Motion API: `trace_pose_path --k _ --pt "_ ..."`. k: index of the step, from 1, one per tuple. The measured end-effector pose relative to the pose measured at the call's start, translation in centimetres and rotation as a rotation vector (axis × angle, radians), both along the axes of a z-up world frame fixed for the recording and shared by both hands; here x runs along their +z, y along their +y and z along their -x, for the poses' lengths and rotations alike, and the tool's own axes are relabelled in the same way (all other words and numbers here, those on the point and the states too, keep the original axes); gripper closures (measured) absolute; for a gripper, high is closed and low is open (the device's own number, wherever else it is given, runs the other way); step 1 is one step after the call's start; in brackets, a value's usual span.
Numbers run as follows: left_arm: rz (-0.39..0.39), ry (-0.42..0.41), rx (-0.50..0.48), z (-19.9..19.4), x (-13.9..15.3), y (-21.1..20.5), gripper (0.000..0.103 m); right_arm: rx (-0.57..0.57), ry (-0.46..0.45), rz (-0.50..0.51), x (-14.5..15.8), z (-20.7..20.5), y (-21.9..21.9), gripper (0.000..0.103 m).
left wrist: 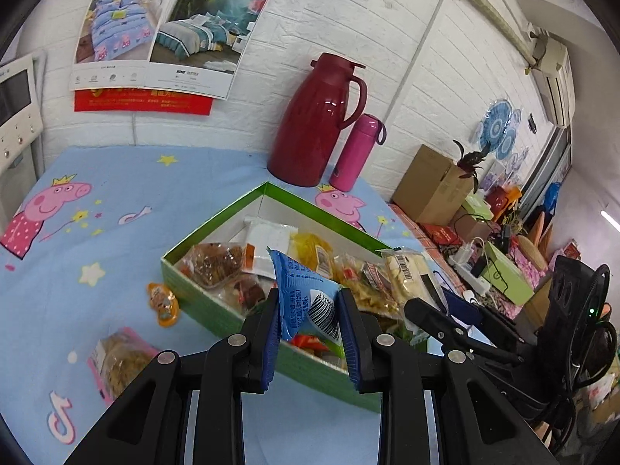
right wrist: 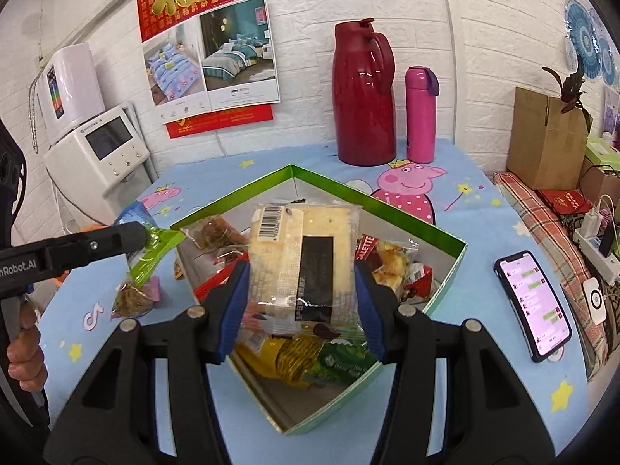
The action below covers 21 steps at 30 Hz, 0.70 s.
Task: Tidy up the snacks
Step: 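Lower both held snacks into the green box and open both tools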
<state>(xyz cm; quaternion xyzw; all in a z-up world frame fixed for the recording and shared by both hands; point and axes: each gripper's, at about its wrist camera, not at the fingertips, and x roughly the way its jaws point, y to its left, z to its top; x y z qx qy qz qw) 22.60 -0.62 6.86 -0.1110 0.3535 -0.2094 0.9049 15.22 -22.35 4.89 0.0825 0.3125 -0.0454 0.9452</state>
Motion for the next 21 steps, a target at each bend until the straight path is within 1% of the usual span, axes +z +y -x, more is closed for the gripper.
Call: trace_pose_path --k 5,6,7,8,9,10,11,12,16,21 --pt "-0.018 0.031 0.000 -3.4 -1.3 -1.2 0.074 0.030 0.017 0.007 -1.3 -3.3 -0.9 0.048" --pt "-0.031 0.031 0.002 -3.8 -1.7 -1.5 0.074 0.048 0.031 0.010 -1.6 -3.9 -0.9 0.046" --pt "-0.050 0.028 0.011 -3.9 -1.9 -1.6 0.068 0.062 0.051 0.019 -2.1 -4.4 -0.8 0.041" --pt "-0.066 0.029 0.020 -3.9 -2.1 -1.7 0.049 0.067 0.068 0.036 -2.4 -4.7 -0.7 0.037" --pt "-0.075 0.028 0.034 -3.7 -2.3 -1.5 0.036 0.071 0.071 0.057 -2.6 -4.6 -0.6 0.031" --pt "-0.075 0.013 0.052 -3.3 -2.3 -1.2 0.018 0.070 0.061 0.077 -2.7 -4.3 -0.5 0.027" --pt "-0.069 -0.010 0.074 -2.9 -2.2 -0.8 0.015 0.069 0.051 0.090 -2.8 -4.0 -0.4 0.024" --pt "-0.068 -0.022 0.092 -2.7 -2.1 -0.5 0.015 0.068 0.050 0.095 -2.9 -3.8 -0.5 0.020" --pt "-0.056 0.001 0.109 -2.3 -1.9 0.3 0.015 0.053 0.081 0.054 -3.3 -3.3 -0.9 0.020" --pt "-0.062 -0.005 0.128 -0.7 -1.1 0.9 0.015 0.050 0.046 0.034 -1.6 -1.5 -0.3 0.020"
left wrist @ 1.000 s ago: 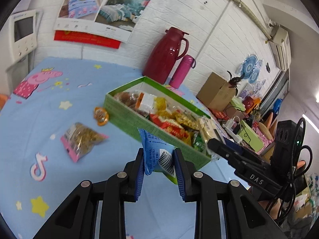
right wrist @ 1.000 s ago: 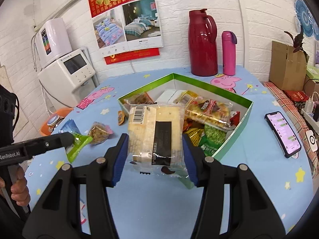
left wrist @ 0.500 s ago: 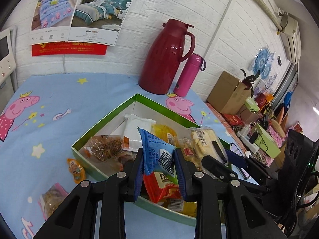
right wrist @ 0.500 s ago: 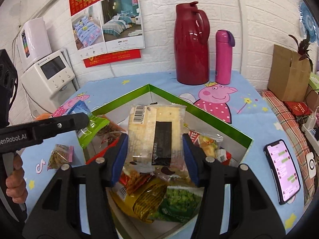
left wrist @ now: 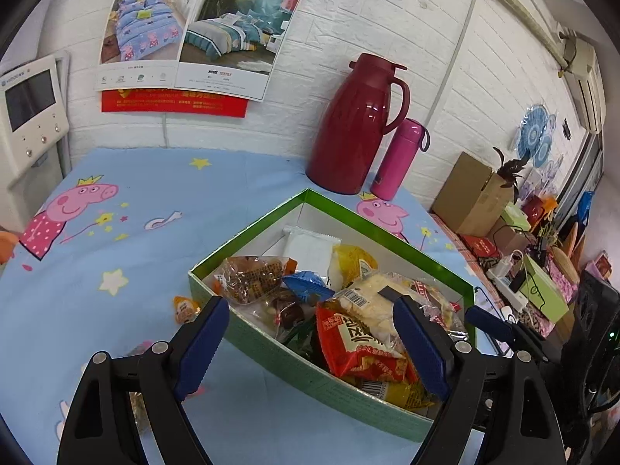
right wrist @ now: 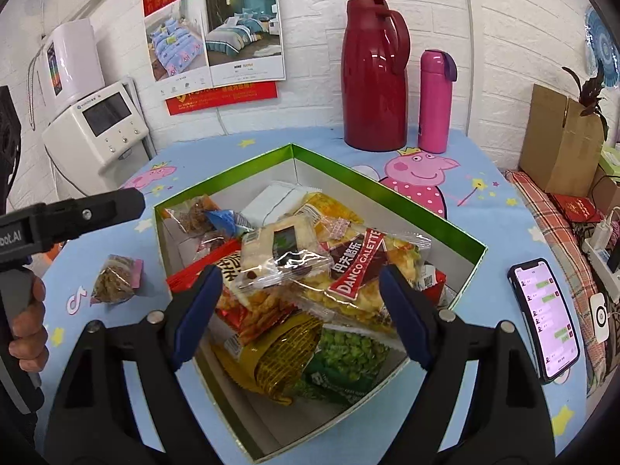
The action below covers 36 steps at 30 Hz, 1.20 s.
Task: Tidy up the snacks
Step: 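Lower both held snacks into the green box and open both tools, then grasp the pink-labelled seed bag with the left tool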
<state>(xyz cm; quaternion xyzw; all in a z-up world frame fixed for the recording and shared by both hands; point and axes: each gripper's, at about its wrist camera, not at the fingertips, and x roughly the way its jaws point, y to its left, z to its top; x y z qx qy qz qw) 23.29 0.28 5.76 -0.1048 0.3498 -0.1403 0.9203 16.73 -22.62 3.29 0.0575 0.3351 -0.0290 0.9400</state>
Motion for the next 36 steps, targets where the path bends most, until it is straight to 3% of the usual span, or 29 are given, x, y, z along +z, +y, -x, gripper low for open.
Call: trace_pose_path --k 6,15,23,29,36 --pt "-0.007 -0.032 0.014 2.9 1.4 0.5 0.015 0.026 -0.048 0.018 2.1 2.5 2.1 0.012" --pt "-0.030 -0.044 0.033 6.5 1.9 2.1 0.015 0.084 -0.051 0.003 2.5 4.6 5.2 0.012" --pt "-0.064 -0.021 0.150 8.8 1.5 8.3 0.015 0.129 0.000 -0.032 0.8 5.2 7.9 0.012" --pt "-0.020 0.027 0.250 9.1 -0.4 13.3 0.015 0.169 0.038 -0.064 -0.6 4.8 10.1 0.012" --pt "0.039 0.099 0.187 7.2 -3.9 13.8 0.015 0.215 0.087 -0.079 -2.0 3.8 12.5 0.012"
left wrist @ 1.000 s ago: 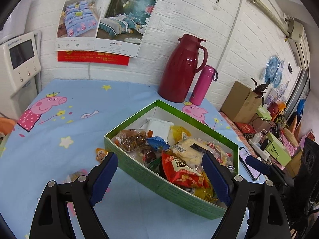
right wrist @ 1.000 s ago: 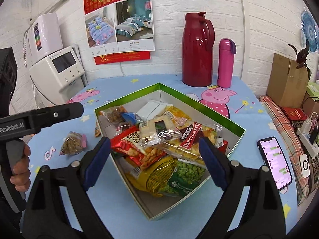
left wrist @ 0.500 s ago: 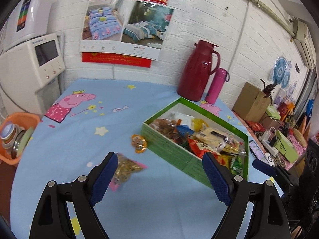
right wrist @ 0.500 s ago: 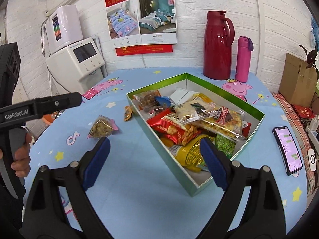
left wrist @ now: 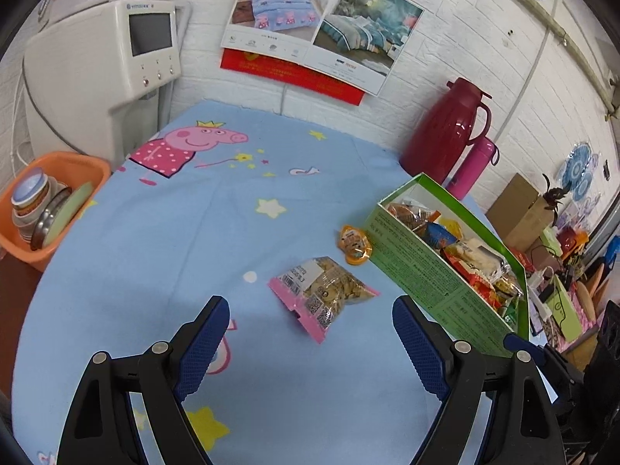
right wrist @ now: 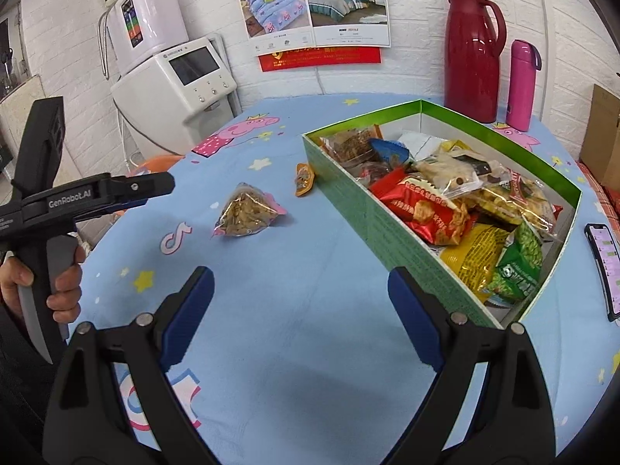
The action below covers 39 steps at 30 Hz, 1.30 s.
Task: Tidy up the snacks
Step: 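Grasp the pink-labelled seed bag with the left tool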
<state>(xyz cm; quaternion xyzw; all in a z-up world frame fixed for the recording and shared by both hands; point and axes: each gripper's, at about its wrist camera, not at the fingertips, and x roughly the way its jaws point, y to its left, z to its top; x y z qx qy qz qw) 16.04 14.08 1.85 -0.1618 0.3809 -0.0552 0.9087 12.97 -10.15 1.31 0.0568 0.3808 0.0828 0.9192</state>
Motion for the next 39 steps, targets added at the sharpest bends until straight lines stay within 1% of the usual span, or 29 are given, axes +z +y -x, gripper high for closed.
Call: trace_pose_path --k 5,8,9,10,11,15,21,22,25,27,28,29,30,31,32,33,34,36,38,39 --pt "0.061 0.037 -0.062 -3.3 -1.8 -0.2 0.015 0.022 0.038 -0.017 -0.9 -0.6 0.8 0.012" --pt "0.072 0.050 -0.093 -5.4 -2.3 0.1 0.016 0.038 0.065 -0.070 -1.5 -1.4 0.9 0.012" --pt "0.070 0.054 -0.110 -6.0 -2.4 0.2 0.018 0.044 0.074 -0.090 -1.7 -1.8 1.0 0.012" --pt "0.063 0.061 -0.122 -6.5 -2.6 0.3 0.023 0.049 0.084 -0.104 -2.0 -2.2 1.2 0.012" --pt "0.058 0.070 -0.139 -6.9 -2.9 0.4 0.024 0.054 0.093 -0.115 -2.2 -2.7 1.4 0.012" --pt "0.078 0.089 -0.189 -7.9 -3.7 0.9 0.025 0.089 0.127 -0.135 -3.3 -5.2 2.7 0.012" --pt "0.187 0.104 -0.227 -8.3 -5.2 2.4 0.025 0.119 0.163 -0.137 -5.0 -9.5 4.1 0.012" --pt "0.199 0.108 -0.230 -8.4 -5.5 2.5 0.025 0.123 0.168 -0.135 -5.3 -10.1 4.2 0.012" --pt "0.202 0.135 -0.237 -8.8 -6.2 2.7 0.025 0.141 0.177 -0.111 -6.0 -12.0 5.0 0.012" --pt "0.231 0.141 -0.247 -8.9 -6.7 3.0 0.025 0.164 0.179 -0.094 -6.5 -13.0 5.5 0.012" --pt "0.241 0.145 -0.254 -8.9 -6.8 3.0 0.026 0.175 0.182 -0.089 -6.8 -13.4 5.8 0.016" --pt "0.249 0.140 -0.270 -8.8 -6.8 2.9 0.032 0.176 0.162 -0.068 -6.7 -13.5 6.0 0.022" --pt "0.248 0.135 -0.277 -8.7 -6.7 2.9 0.034 0.183 0.165 -0.059 -6.7 -13.5 6.1 0.027" --pt "0.248 0.131 -0.285 -8.5 -6.5 2.8 0.040 0.179 0.166 -0.059 -6.7 -13.3 6.1 0.032" --pt "0.255 0.125 -0.298 -8.3 -6.3 2.7 0.048 0.177 0.165 -0.057 -6.7 -13.0 6.0 0.035" --pt "0.264 0.121 -0.314 -8.1 -6.1 2.6 0.052 0.181 0.167 -0.056 -6.7 -12.6 5.9 0.041" --pt "0.271 0.125 -0.334 -7.8 -6.0 2.2 0.057 0.176 0.167 -0.058 -6.7 -12.2 5.7 0.042" --pt "0.243 0.128 -0.359 -7.3 -5.8 1.0 0.058 0.158 0.166 -0.066 -6.6 -11.3 5.1 0.044" --pt "0.178 0.142 -0.393 -6.6 -6.0 -0.8 0.059 0.128 0.164 -0.085 -6.7 -10.4 4.3 0.047" --pt "0.162 0.142 -0.402 -6.3 -5.9 -1.5 0.059 0.119 0.166 -0.094 -6.6 -10.1 3.9 0.047"
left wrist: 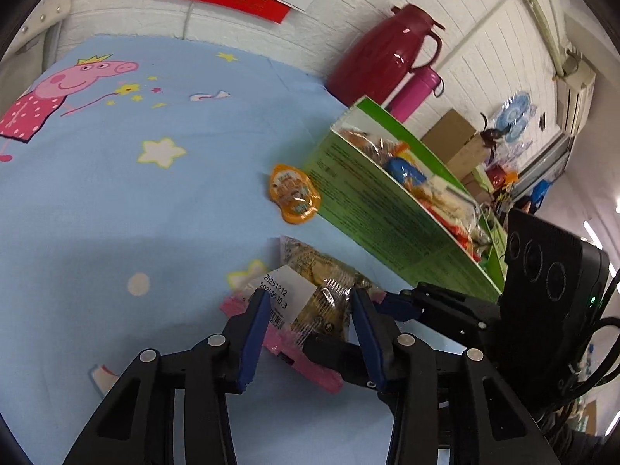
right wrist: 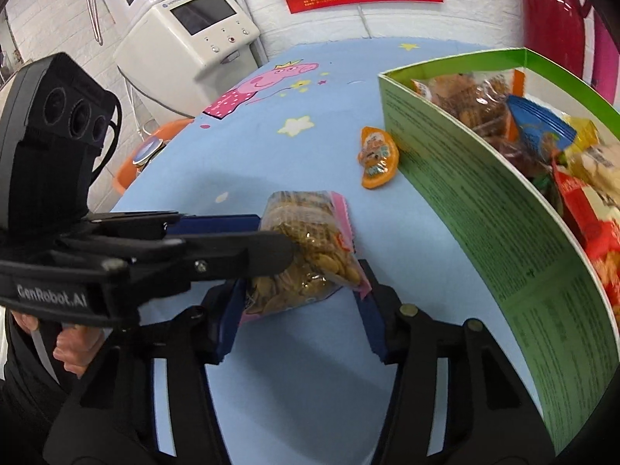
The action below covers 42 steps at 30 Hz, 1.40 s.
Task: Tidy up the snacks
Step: 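Grasp the pink-labelled seed bag with the left tool, then carry the seed bag into the green box and open the left tool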
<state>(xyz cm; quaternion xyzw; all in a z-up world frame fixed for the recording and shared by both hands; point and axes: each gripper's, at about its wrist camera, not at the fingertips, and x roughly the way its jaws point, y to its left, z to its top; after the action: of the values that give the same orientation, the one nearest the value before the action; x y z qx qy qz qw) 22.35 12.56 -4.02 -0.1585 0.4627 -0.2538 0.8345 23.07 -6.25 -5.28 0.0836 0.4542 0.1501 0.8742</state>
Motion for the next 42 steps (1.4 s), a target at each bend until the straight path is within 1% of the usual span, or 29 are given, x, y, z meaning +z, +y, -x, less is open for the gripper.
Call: trace_pose_path --k 1,3,5,7,10,12,15,17,18,20,22,24,27,32,35,38,42 --pt "-0.005 0.002 -0.002 0.3 0.2 -0.5 0.059 -0.003 0.003 -0.009 0.0 0.4 -0.4 0.048" --pt "0.013 0.011 0.012 1.0 0.6 -0.9 0.055 -0.007 0.007 -0.015 0.1 1.3 -1.0 0.048" --pt "0.035 0.007 0.033 1.6 1.0 -0.8 0.040 -0.005 0.002 -0.010 0.2 2.3 -1.4 0.048" --pt "0.037 0.002 0.060 2.1 1.3 -1.0 0.034 -0.003 0.005 -0.030 0.1 3.2 -1.8 0.048" --pt "0.009 0.012 0.033 2.5 1.2 -2.4 0.033 0.006 -0.002 -0.034 0.1 4.1 -1.9 0.048" --pt "-0.021 0.014 -0.008 2.6 1.1 -3.6 0.030 0.008 -0.002 -0.042 0.1 4.7 -2.0 0.048" --pt "-0.108 0.010 -0.054 3.0 0.3 -5.4 0.030 0.005 -0.004 -0.047 0.1 5.5 -2.2 0.048" --pt "-0.156 -0.036 -0.076 3.9 0.4 -6.6 0.031 0.004 -0.003 -0.048 0.1 6.0 -2.5 0.048" --pt "-0.157 -0.035 -0.078 4.1 0.4 -6.7 0.033 0.005 -0.009 -0.043 0.1 6.2 -2.5 0.048" --pt "-0.165 -0.032 -0.070 4.4 0.7 -7.0 0.043 -0.008 -0.005 -0.050 0.2 6.8 -2.9 0.049" --pt "-0.150 -0.023 -0.060 4.5 0.9 -7.1 0.046 -0.013 -0.012 -0.053 0.4 7.2 -3.3 0.051" --pt "-0.142 -0.026 -0.056 4.8 1.3 -7.5 0.046 -0.019 -0.026 -0.046 0.9 7.7 -3.6 0.051" --pt "-0.151 -0.061 -0.054 5.6 2.4 -8.2 0.046 -0.025 -0.061 -0.047 2.0 8.4 -4.2 0.051" --pt "-0.156 -0.145 -0.061 5.6 6.1 -10.1 0.047 -0.036 -0.146 -0.054 5.0 9.2 -5.7 0.051" --pt "-0.155 -0.184 -0.068 4.7 8.1 -11.2 0.047 -0.051 -0.195 -0.048 6.8 8.9 -6.7 0.051" --pt "-0.160 -0.212 -0.082 3.2 9.8 -12.6 0.047 -0.074 -0.226 -0.041 8.2 8.2 -7.9 0.051" --pt "-0.151 -0.222 -0.092 0.6 10.9 -14.0 0.046 -0.103 -0.253 -0.028 9.3 6.6 -9.8 0.051"
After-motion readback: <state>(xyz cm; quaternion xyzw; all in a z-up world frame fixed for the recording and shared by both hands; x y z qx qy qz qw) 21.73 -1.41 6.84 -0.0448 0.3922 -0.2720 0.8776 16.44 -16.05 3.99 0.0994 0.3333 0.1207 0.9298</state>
